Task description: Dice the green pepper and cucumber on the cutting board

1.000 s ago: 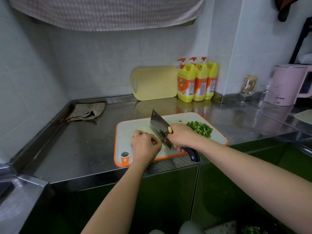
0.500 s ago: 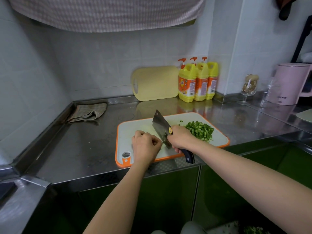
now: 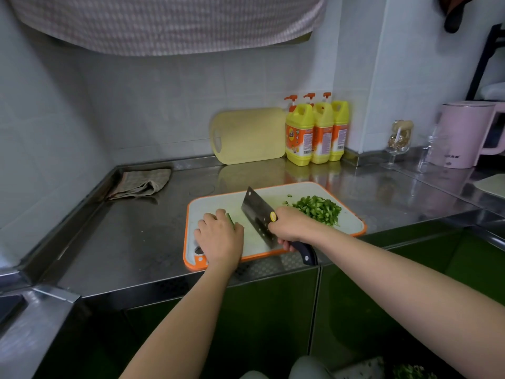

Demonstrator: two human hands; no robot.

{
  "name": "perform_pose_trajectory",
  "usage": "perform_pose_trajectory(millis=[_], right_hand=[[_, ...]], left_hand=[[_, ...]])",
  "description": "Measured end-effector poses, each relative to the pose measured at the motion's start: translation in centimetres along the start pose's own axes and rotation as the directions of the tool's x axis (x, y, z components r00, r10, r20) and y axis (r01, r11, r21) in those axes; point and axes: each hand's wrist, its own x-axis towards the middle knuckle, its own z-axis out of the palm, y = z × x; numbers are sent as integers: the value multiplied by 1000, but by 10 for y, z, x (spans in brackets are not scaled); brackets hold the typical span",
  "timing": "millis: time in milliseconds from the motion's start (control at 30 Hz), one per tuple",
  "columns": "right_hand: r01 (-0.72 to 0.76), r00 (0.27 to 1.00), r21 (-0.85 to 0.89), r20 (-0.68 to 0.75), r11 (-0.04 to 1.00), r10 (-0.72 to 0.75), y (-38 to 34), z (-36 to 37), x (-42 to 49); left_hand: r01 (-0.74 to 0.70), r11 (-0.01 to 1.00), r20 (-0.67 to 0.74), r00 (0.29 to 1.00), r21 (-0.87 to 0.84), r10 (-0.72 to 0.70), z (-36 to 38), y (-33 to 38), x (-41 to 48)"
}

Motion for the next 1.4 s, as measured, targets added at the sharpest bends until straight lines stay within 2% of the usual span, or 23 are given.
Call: perform_pose_trajectory(millis=[67, 233, 400, 467, 600, 700, 767, 867, 933, 1033, 1167, 1267, 1400], right_hand=[[-43, 999, 21, -18, 999, 44, 9, -10, 4], [-100, 992, 83, -64, 991, 106, 27, -24, 9], [-4, 996, 123, -89, 992, 15, 24, -21, 8], [17, 999, 110, -44, 994, -13, 19, -16, 5], [-38, 999, 42, -18, 998, 38, 17, -16, 2], [-45, 996, 45, -78, 998, 48, 22, -21, 2], [-23, 997, 85, -69, 996, 29, 23, -21, 1], [-5, 1000, 118, -28, 993, 8, 20, -16, -2], [-12, 1000, 106, -17, 994, 14, 18, -12, -3], [-30, 999, 83, -15, 996, 31, 15, -9, -2], [-13, 1000, -11, -14, 1000, 13, 6, -8, -4], [-17, 1000, -74, -22, 997, 15, 1, -7, -4], [-18, 1000, -67, -26, 998, 17, 3, -7, -3]], left_hand=[[-9, 1000, 60, 998, -1, 9, -1, -3, 3], [-8, 983, 166, 985, -184, 39, -2, -6, 8], [-33, 951, 215, 971, -307, 103, -5, 2, 7], [-45, 955, 237, 964, -292, 118, -4, 6, 5], [-42, 963, 231, 967, -266, 106, -7, 2, 3], [-66, 988, 226, 969, -138, 97, -12, -4, 3], [-78, 996, 225, 971, -48, 87, -14, -4, 4], [-5, 998, 234, 972, -70, 22, -18, -1, 9], [84, 983, 254, 966, -164, -40, -20, 3, 11], [154, 946, 309, 949, -284, -61, -20, 12, 9], [86, 978, 353, 935, -191, -13, -16, 13, 6], [-1, 990, 336, 940, -141, 49, -20, 12, 5], [-140, 958, 281, 936, -250, 210, -19, 1, 5]])
